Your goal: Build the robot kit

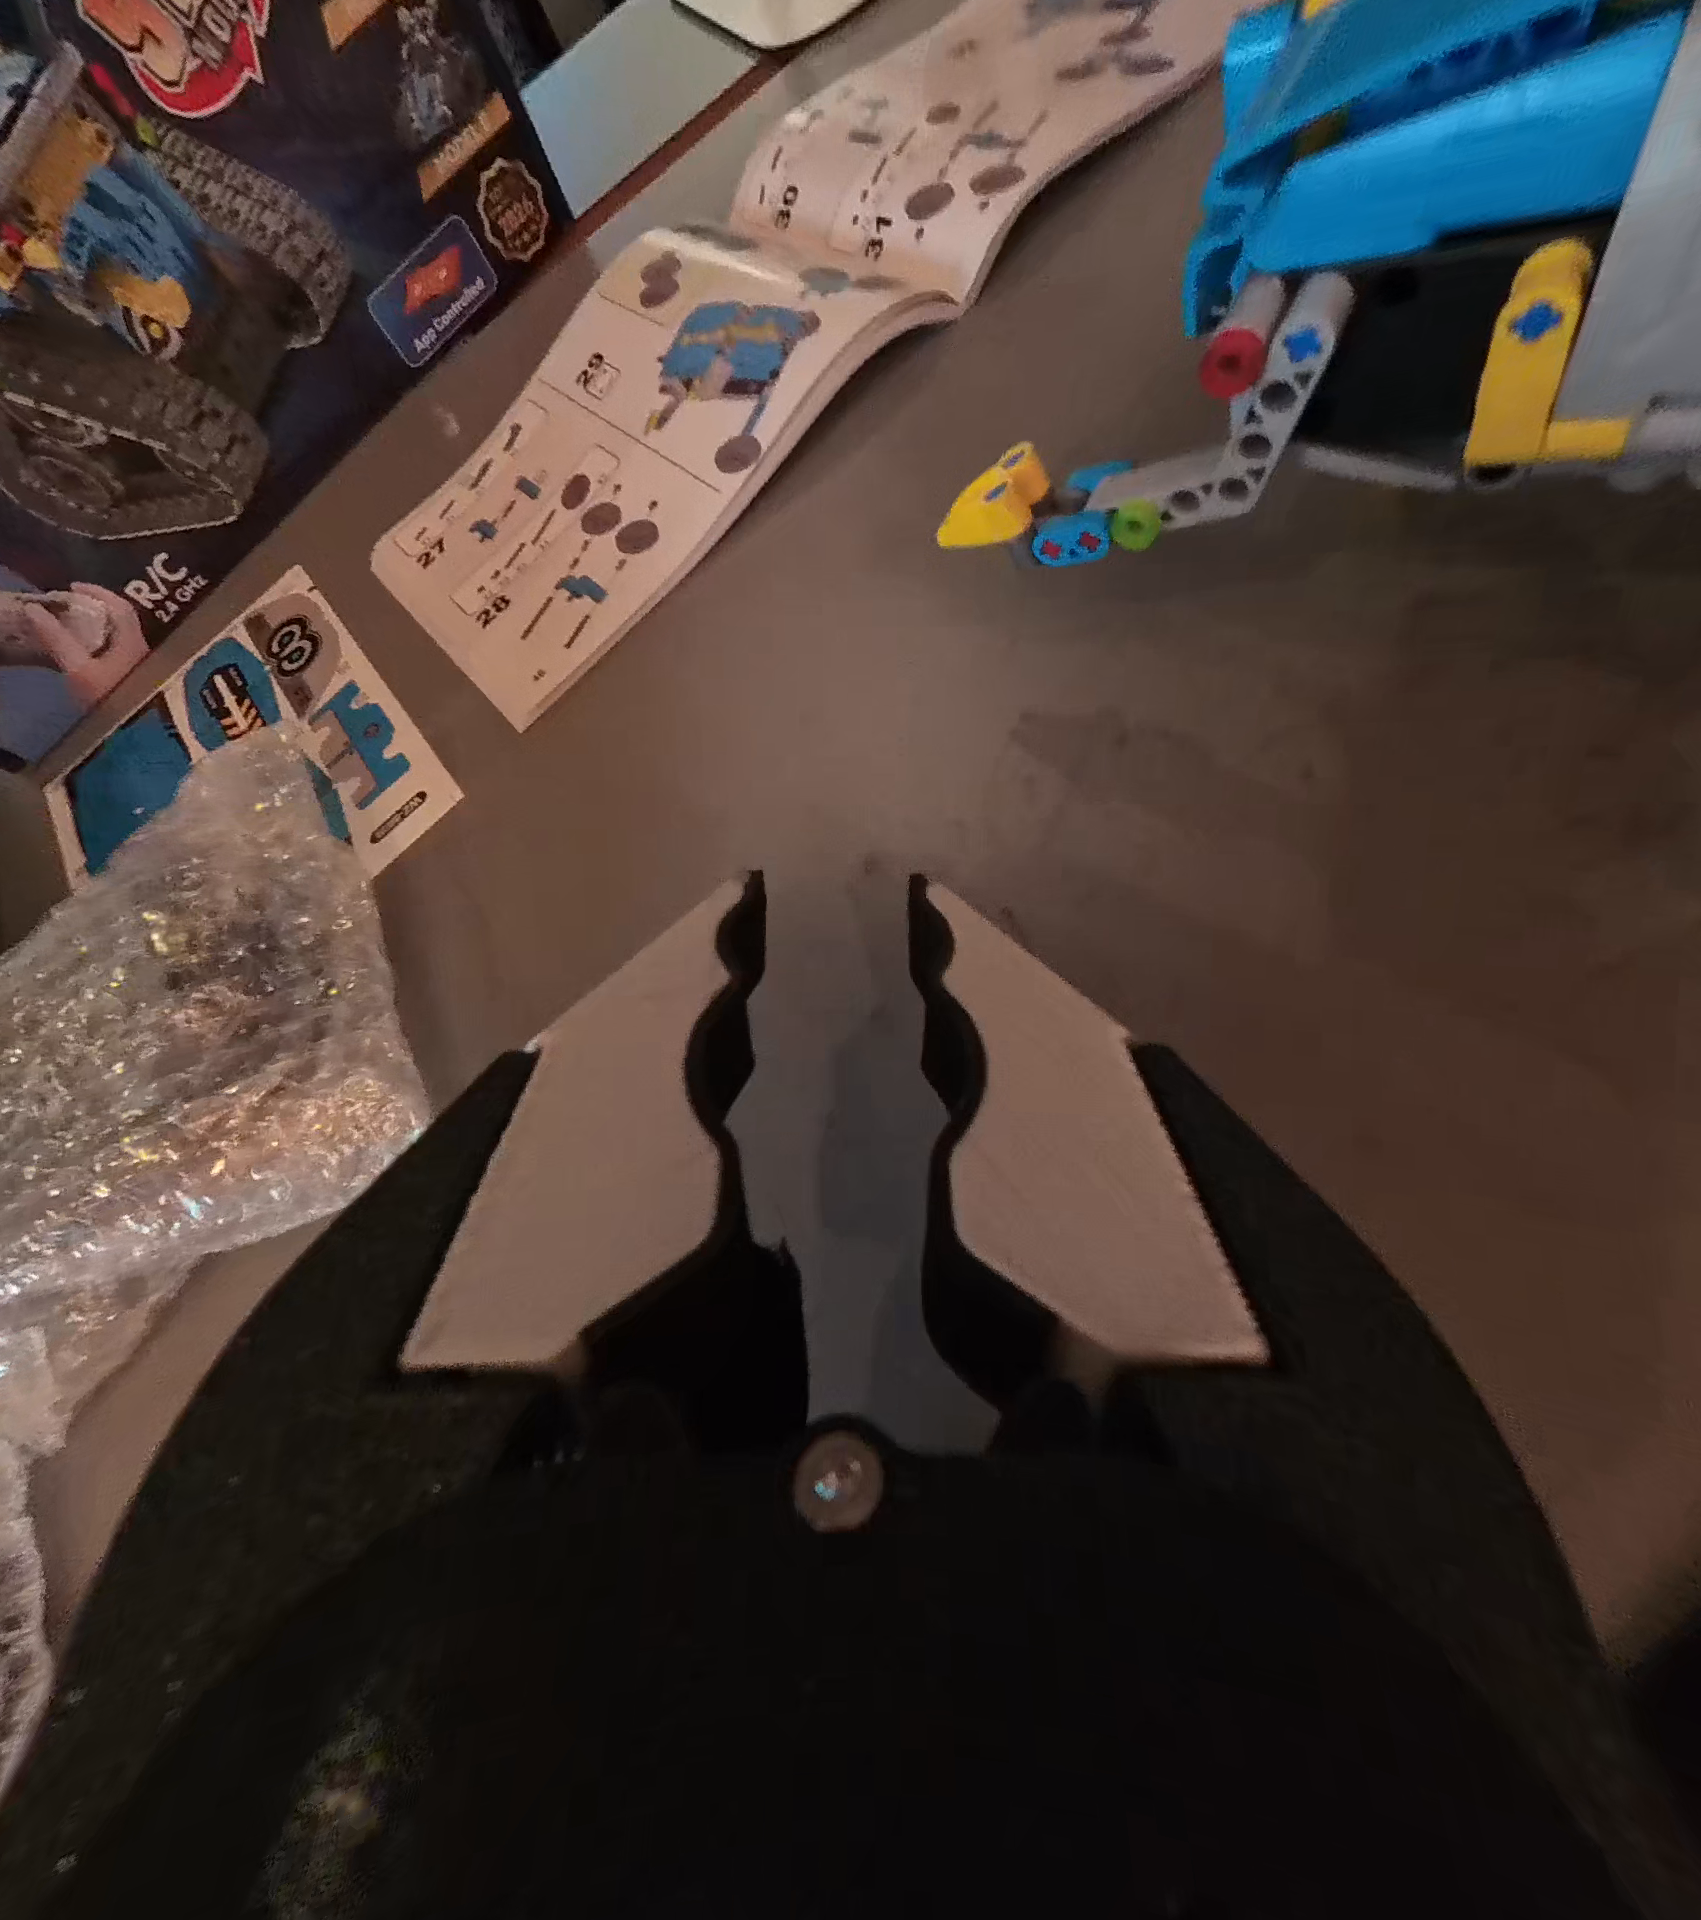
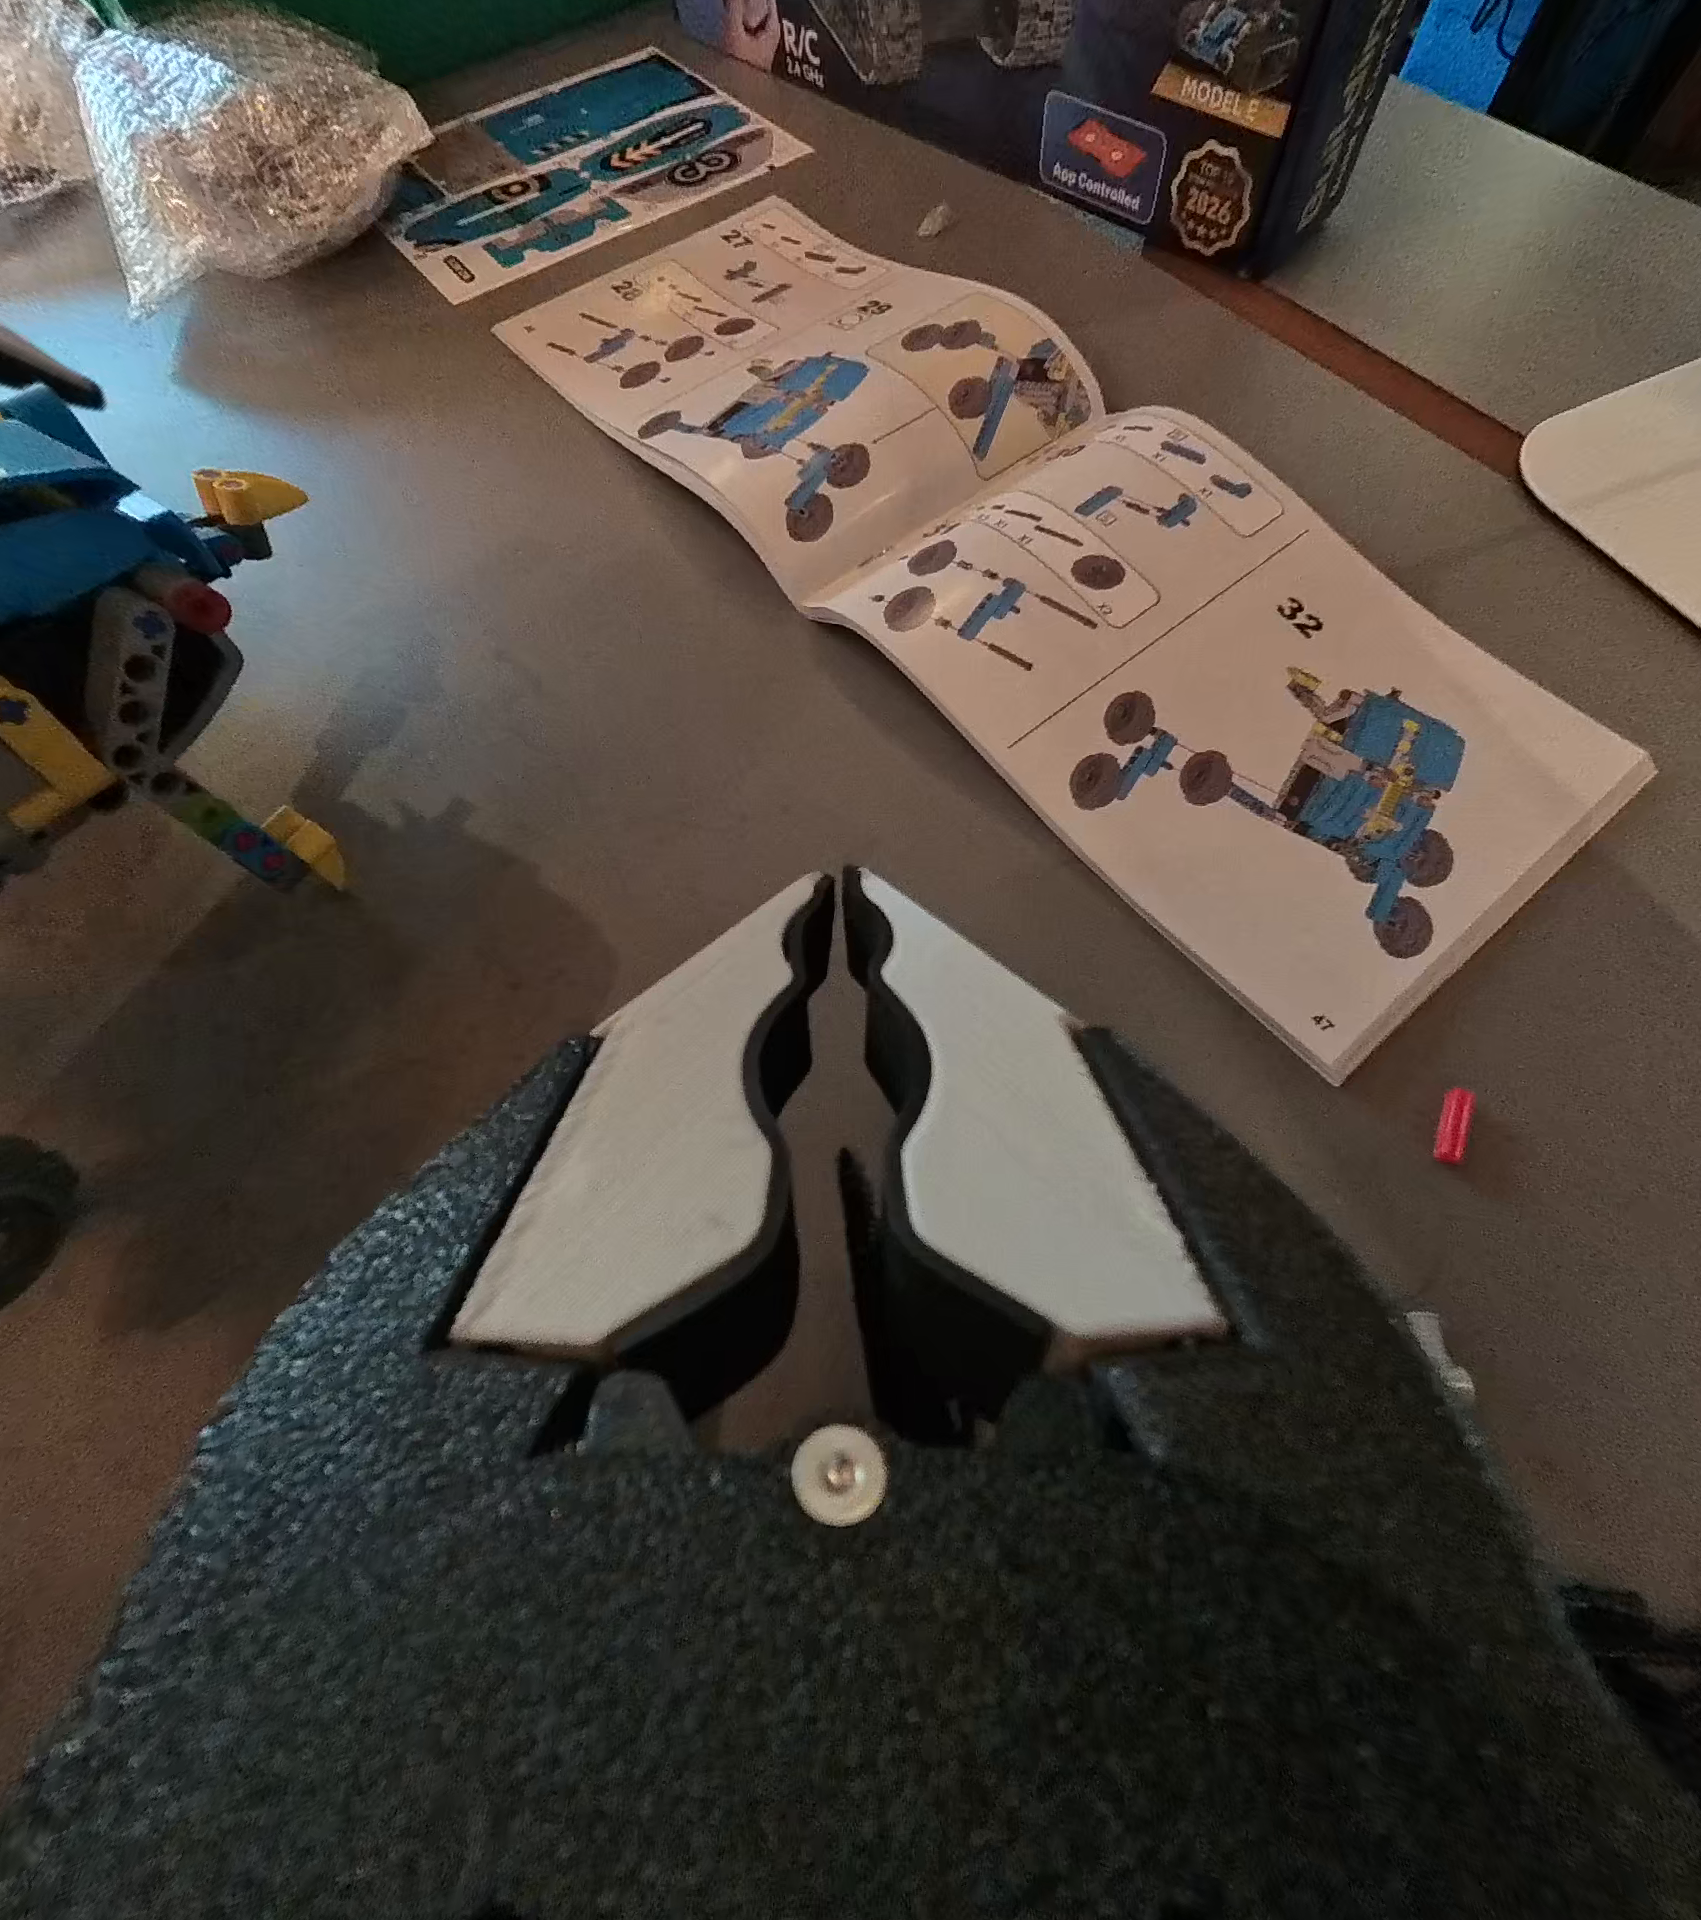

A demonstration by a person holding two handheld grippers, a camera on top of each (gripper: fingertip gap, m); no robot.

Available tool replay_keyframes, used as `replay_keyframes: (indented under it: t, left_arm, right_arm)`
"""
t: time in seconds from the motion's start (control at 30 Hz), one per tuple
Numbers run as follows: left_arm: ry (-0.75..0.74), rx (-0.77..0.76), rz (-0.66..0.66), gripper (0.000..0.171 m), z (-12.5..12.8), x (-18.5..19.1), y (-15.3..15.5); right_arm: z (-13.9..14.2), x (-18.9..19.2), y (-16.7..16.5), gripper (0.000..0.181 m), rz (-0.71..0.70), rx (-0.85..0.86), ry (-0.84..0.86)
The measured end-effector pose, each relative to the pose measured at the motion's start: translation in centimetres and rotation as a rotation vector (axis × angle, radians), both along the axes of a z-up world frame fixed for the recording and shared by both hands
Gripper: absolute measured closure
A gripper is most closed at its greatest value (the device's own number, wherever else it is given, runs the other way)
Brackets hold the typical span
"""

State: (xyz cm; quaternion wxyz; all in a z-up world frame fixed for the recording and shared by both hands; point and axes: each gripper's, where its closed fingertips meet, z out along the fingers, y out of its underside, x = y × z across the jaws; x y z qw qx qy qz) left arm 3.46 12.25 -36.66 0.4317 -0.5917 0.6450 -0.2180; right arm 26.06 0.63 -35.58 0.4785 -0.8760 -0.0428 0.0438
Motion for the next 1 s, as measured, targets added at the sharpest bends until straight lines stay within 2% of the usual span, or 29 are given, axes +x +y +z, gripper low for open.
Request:
replay_keyframes:
  t: [0.1,0.37,0.6,0.83,1.0]
  left_arm:
    - [0.006,0.033,-0.008,0.145,-0.08,0.03,-0.16]
    - [-0.021,-0.035,0.012,0.145,0.27,-0.06,0.3]
    - [0.036,0.026,0.002,0.145,-0.57,0.04,0.05]
    - [-0.017,-0.039,0.025,0.145,0.22,-0.08,0.54]
    - [0.003,-0.023,0.018,0.145,-0.07,-0.03,0.41]
  right_arm:
    - [0.09,-0.02,-0.03,0.18,0.002,0.003,0.016]
    - [-0.25,-0.31,-0.06,0.18,0.015,-0.014,0.021]
    - [-0.25,-0.34,-0.09,0.18,0.017,-0.016,0.026]
    - [-0.4,-0.48,-0.1,0.18,0.023,-0.024,0.026]
    - [-0.46,-0.52,-0.11,0.18,0.025,-0.027,0.028]
